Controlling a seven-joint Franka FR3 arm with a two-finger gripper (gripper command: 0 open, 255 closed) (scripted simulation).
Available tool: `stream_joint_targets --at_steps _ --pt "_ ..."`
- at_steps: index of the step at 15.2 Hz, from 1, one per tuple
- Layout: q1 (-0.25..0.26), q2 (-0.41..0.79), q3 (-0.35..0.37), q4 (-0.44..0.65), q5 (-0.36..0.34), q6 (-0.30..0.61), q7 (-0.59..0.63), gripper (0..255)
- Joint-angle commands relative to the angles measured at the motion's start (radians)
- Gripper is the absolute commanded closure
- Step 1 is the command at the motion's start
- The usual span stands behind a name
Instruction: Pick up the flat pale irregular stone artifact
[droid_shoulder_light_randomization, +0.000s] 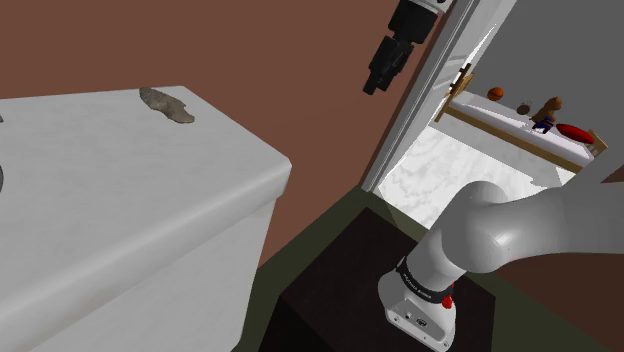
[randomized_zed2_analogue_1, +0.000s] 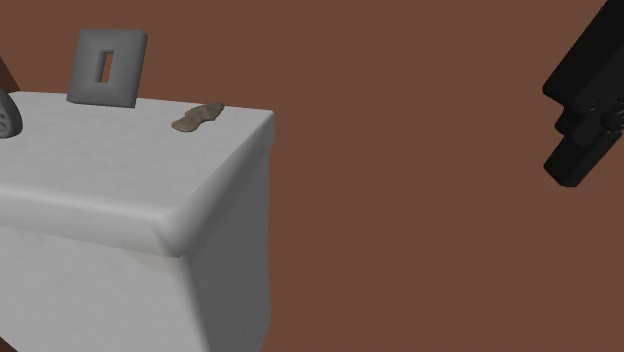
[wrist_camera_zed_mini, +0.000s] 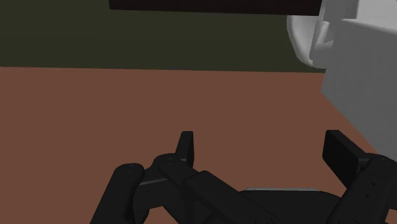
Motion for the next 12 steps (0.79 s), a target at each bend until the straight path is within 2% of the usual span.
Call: stream_joint_targets --at_steps 1,12 --pt "0.000 0.000 0.000 0.000 0.000 0.000 0.000 0" --pt "0.054 0.208 0.226 0.166 0.114 0.044 0.256 0"
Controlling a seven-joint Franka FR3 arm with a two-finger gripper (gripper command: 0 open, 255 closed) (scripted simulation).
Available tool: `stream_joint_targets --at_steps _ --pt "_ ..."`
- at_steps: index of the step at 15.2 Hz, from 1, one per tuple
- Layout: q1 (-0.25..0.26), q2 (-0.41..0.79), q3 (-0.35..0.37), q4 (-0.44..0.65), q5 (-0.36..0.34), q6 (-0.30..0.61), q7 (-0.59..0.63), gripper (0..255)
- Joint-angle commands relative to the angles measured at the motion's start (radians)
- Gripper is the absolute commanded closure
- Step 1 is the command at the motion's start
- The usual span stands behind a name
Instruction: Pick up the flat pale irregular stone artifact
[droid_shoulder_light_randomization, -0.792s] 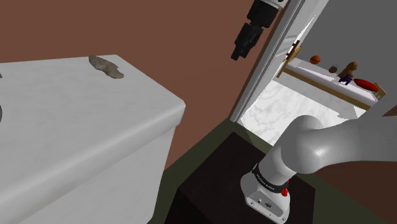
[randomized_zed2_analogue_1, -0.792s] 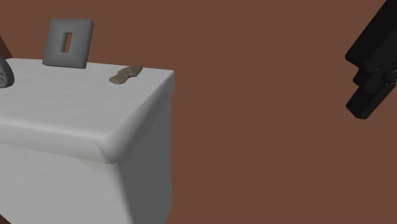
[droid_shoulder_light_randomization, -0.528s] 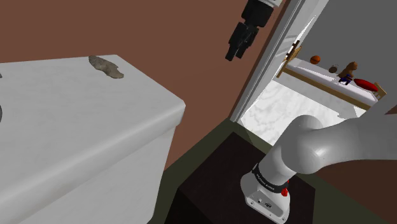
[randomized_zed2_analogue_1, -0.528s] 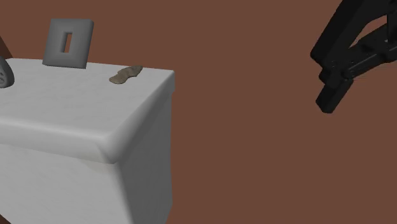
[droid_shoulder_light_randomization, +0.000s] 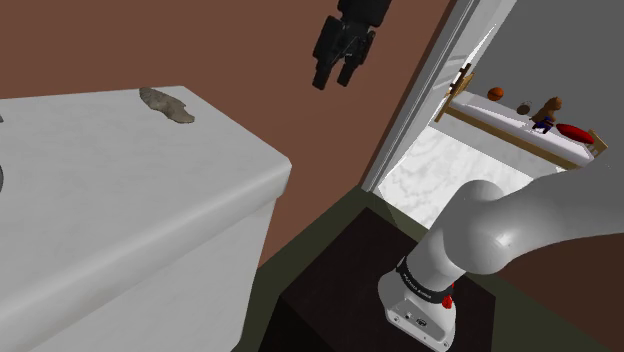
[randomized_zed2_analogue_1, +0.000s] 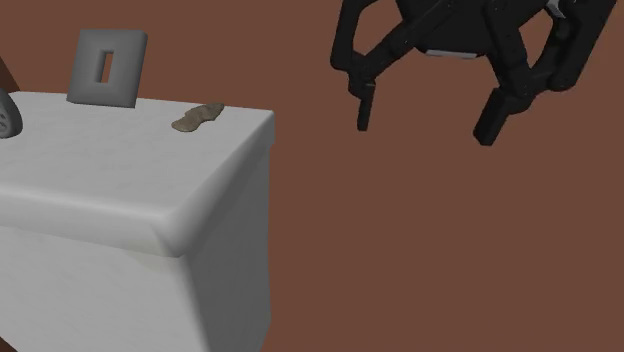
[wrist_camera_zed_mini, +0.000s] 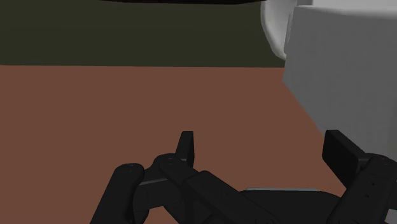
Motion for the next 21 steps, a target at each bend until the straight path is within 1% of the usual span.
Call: stream_joint_targets --at_steps 1,6,11,16,19,20,21 --pt "0.007 0.050 0.041 0.041 0.013 0.011 0.049 0" --pt "0.019 0.185 0.140 0.168 0.022 0.024 0.169 0" --pt "0.032 0.347 0.239 0.328 -0.005 0.025 0.299 0" --pt "0.062 0.543 0.335 0.529 -0.080 0.005 0.444 0" --pt "0.104 0.683 0.384 0.680 -0.153 -0.027 0.535 0" --pt "0.117 0.714 0.392 0.715 -0.171 -0.036 0.554 0" --pt "0.116 0.708 0.389 0.694 -0.167 -0.020 0.551 0"
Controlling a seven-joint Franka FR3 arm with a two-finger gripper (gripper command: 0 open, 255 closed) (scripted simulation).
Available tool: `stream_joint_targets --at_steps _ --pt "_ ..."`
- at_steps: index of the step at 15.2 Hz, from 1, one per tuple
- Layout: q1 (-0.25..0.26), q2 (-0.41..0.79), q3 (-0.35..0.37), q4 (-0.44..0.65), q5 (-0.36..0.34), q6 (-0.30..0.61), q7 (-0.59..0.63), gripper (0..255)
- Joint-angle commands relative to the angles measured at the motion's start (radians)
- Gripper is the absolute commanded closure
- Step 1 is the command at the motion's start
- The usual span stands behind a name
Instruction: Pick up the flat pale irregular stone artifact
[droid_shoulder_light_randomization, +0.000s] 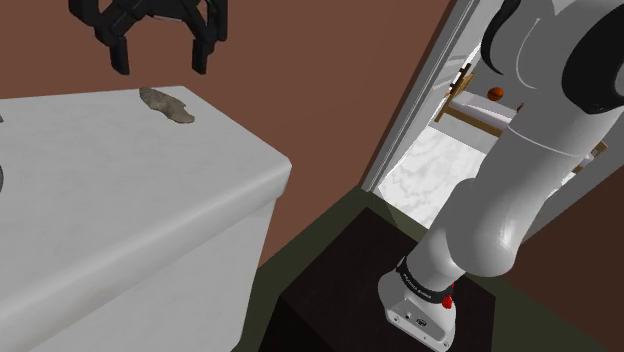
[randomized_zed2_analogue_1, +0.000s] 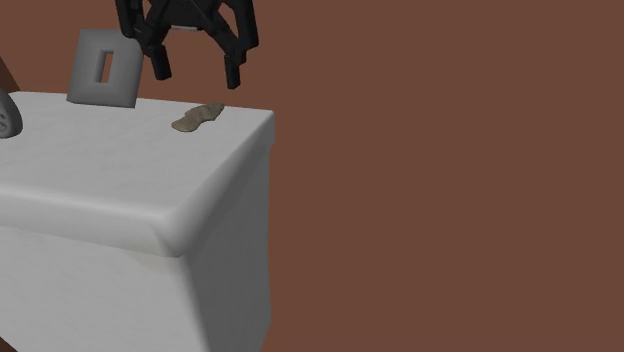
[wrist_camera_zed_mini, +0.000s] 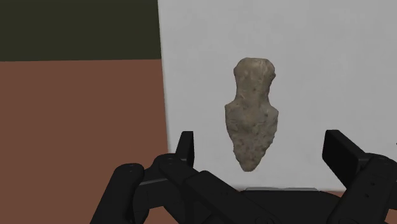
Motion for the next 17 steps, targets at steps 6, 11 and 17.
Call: stream_joint_targets --at_steps 6,11,17 --pt "-0.004 -0.015 -0.002 -0.104 0.009 0.092 -0.003 0" --pt "-0.006 -0.020 -0.003 -0.120 0.012 0.102 -0.006 255" --pt "-0.006 -0.018 -0.003 -0.121 0.011 0.105 -0.006 255"
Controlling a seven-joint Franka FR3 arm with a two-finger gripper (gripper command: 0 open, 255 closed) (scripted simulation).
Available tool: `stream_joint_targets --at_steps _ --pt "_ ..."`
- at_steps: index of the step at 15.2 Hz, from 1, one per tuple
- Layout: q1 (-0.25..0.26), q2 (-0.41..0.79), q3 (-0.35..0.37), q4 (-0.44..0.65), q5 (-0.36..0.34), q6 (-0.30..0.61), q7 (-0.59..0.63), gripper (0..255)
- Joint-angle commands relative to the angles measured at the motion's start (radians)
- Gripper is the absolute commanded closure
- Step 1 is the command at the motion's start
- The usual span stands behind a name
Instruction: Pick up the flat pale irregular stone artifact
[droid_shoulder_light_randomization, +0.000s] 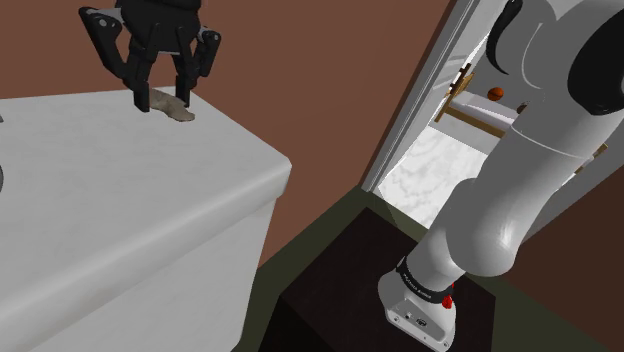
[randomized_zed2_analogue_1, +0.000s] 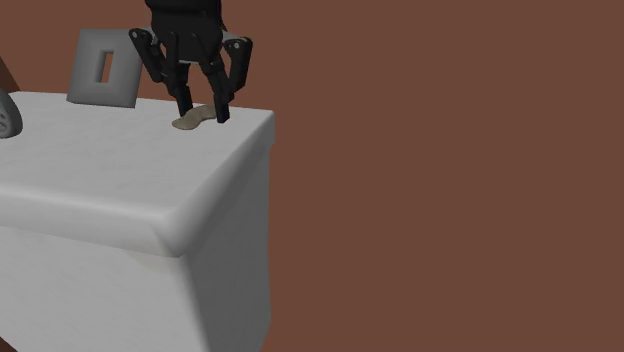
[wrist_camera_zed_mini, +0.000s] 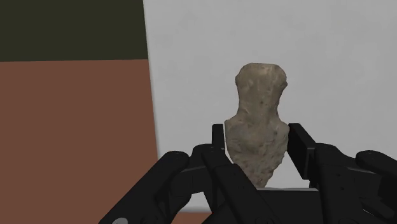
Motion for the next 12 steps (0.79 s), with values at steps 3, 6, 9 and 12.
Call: stream_joint_targets --at_steps 3,6,9,12 --pt "0.004 0.013 0.002 0.039 -0.005 -0.033 0.005 255" --pt "0.009 0.028 0.005 0.097 -0.014 -0.077 0.012 255" --pt "0.015 0.047 0.008 0.160 -0.024 -0.124 0.019 255" --pt "0.024 0.069 0.012 0.228 -0.038 -0.173 0.028 255"
